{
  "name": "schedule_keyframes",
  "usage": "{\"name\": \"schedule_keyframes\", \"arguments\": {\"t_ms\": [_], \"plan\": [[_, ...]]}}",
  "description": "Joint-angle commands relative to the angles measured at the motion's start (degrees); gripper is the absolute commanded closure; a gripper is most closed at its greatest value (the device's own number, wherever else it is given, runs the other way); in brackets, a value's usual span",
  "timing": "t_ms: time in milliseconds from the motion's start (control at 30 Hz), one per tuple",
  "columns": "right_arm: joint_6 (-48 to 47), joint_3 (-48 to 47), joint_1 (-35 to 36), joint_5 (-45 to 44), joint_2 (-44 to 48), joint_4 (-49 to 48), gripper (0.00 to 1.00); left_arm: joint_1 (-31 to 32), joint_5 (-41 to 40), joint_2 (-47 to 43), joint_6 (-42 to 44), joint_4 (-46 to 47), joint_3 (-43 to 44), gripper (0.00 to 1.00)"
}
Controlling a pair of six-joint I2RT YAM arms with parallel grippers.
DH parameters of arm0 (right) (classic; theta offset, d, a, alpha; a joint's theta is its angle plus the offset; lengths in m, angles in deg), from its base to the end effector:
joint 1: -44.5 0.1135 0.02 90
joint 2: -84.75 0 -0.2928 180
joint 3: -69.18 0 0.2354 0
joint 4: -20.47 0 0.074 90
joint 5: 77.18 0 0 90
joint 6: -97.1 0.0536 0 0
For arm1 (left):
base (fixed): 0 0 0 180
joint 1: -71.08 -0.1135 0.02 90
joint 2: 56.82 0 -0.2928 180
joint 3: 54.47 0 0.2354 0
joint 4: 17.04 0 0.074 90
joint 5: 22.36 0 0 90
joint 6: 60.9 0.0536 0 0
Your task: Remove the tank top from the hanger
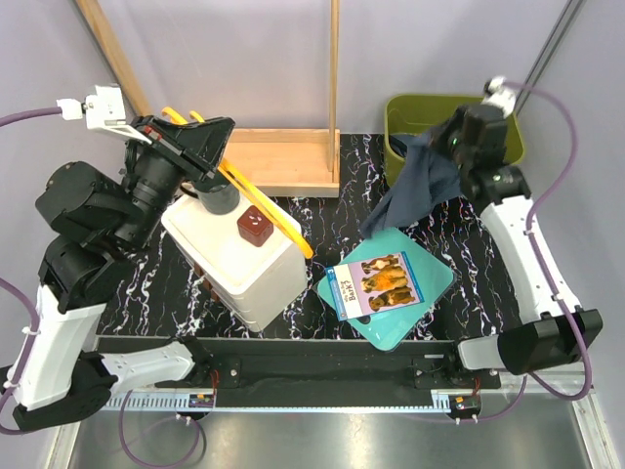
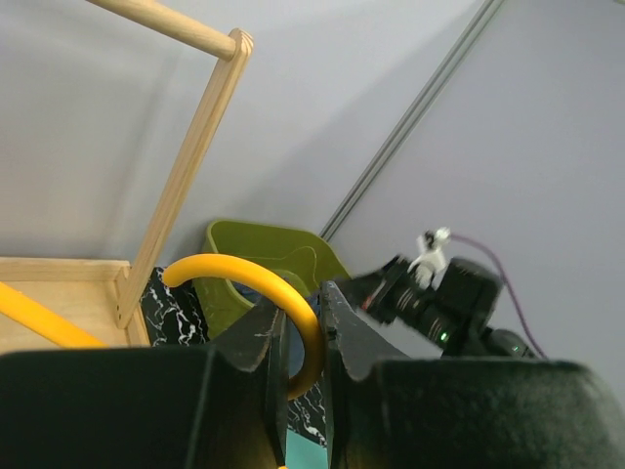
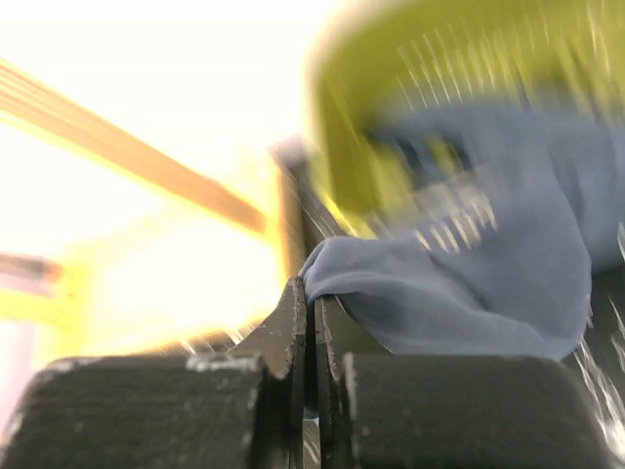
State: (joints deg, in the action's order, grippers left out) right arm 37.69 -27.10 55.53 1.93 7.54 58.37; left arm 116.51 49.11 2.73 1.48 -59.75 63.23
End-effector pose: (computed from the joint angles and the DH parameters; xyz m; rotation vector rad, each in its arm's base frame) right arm 0.2940 0.0470 0.4351 0.4507 1.8515 0.3139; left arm 0.0936 -0.0708 0.5991 -0.0761 1.3656 -0.8703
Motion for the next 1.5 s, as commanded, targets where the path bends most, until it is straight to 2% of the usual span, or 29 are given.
{"name": "schedule_keyframes", "arguments": {"t_ms": [0,167,200,267,300,367,400,433,467,533,567,600,733,900,933,967,1000,1067,1100,1200,1300,1367,1467], "plan": [[-6.0,-20.7,-0.2,-3.3,-5.3,-3.4,1.00,0.0,2.1,-1.8,-1.5,1.5,1.0,1.00],[-16.1,-41.6,-0.4,-13.5,-17.7,-5.3,1.00,0.0,3.1,-1.5,-2.1,1.8,0.1,1.00],[-17.7,-49.3,-0.7,-14.6,-22.9,-5.4,1.00,-0.1,3.5,-1.2,-2.2,1.8,0.2,1.00],[-21.7,-58.0,-1.4,-18.5,-29.0,-5.5,1.00,0.0,4.6,-0.6,-1.9,1.8,0.9,1.00],[-22.8,-67.3,-1.8,-19.3,-35.0,-5.5,1.00,0.0,5.0,-0.3,-1.5,1.8,1.1,1.00],[-23.6,-77.3,-3.1,-20.4,-41.1,-5.5,1.00,0.0,4.8,0.0,-0.9,1.8,1.3,1.00],[-23.4,-85.5,-3.6,-20.2,-46.1,-6.2,1.00,0.0,4.5,0.0,-0.9,1.7,1.2,1.00],[-23.3,-88.0,-4.4,-19.9,-47.8,-9.0,1.00,0.0,4.1,0.0,-0.9,1.5,1.1,1.00],[-23.0,-88.7,-5.7,-20.3,-48.8,-11.4,1.00,0.0,3.8,0.1,-1.0,1.4,1.0,1.00],[-21.8,-81.8,-7.6,-20.4,-48.0,-20.0,1.00,0.0,3.4,0.4,-0.9,1.2,1.1,1.00],[-19.5,-75.8,-9.4,-19.6,-46.6,-21.9,1.00,0.0,3.3,0.5,-0.7,1.1,1.2,1.00],[-18.5,-74.1,-10.2,-19.4,-46.3,-22.3,1.00,0.0,3.1,0.5,-0.4,1.1,1.2,1.00],[-16.8,-71.5,-10.6,-20.0,-48.2,-12.6,1.00,0.0,2.2,0.8,0.4,0.3,1.0,1.00],[-8.7,-59.0,-10.7,-11.7,-45.8,2.3,0.99,0.0,2.3,2.8,0.6,0.5,2.0,1.00],[-2.6,-53.5,-10.7,-5.8,-43.5,6.9,0.94,0.0,2.7,3.7,0.6,0.6,2.7,1.00],[-1.3,-51.1,-10.7,-4.1,-42.5,8.5,0.87,0.0,2.9,4.0,0.6,0.7,3.0,1.00],[0.9,-48.8,-10.7,-2.8,-41.5,9.4,0.62,0.0,2.8,4.8,0.7,1.1,3.3,1.00],[1.9,-47.3,-10.7,-2.1,-40.0,14.6,0.43,0.0,2.4,5.4,-0.2,1.3,3.7,1.00],[1.6,-48.5,-10.6,-1.9,-40.0,16.9,0.31,0.0,3.0,5.7,-0.3,2.0,4.0,1.00],[0.5,-57.6,-10.7,2.1,-41.1,27.6,0.21,-0.1,4.5,5.8,-1.4,3.2,3.5,1.00],[0.1,-67.1,-10.7,6.2,-41.2,37.9,0.20,0.0,4.7,3.9,-2.4,6.6,-0.8,1.00],[-0.7,-67.3,-10.2,8.6,-39.3,42.5,0.20,0.0,4.7,3.1,-3.0,9.3,-3.2,1.00],[-4.1,-62.5,-6.6,10.5,-33.0,44.7,0.20,-0.1,5.5,4.1,-3.4,10.2,-2.6,1.00]]}}
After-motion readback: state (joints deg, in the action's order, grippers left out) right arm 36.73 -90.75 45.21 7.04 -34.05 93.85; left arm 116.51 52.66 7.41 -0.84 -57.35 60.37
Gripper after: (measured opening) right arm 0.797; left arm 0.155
